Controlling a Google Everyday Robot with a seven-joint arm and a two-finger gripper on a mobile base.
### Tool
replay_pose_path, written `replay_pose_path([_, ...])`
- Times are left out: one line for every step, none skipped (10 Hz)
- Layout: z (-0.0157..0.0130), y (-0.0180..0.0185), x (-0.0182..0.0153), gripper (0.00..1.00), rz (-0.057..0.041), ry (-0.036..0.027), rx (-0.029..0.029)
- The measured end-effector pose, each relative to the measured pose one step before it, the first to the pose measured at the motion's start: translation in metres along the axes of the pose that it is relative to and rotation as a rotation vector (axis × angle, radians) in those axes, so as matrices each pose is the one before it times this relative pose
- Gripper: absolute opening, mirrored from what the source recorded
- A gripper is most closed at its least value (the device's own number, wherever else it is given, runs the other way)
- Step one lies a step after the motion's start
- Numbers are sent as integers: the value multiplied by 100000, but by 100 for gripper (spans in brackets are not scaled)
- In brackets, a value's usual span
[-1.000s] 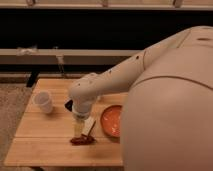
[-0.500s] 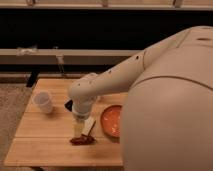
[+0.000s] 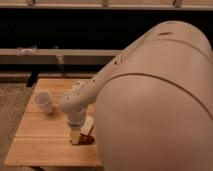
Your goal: Drag the pepper across the table
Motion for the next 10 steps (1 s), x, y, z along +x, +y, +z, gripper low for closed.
replay_pose_path([582,239,24,80,266,658,-20])
replay_pose_path([685,353,-203,80,-13,492,-392])
replay_pose_path([623,286,-185,80,-135,344,-393])
replay_pose_path([489,194,-86,80,100,61,-282])
replay_pose_path([601,211,-112,80,119,53,-327])
replay_pose_path([552,259,-368,80,-388,-307,-361])
replay_pose_path([581,234,-322,80,-506,-212,-240])
replay_pose_path([454,100,-144,80,-233,-241,102])
replay_pose_path([513,36,-52,80,-32,-398,424])
replay_pose_path([503,22,-4,80,-101,-246,528])
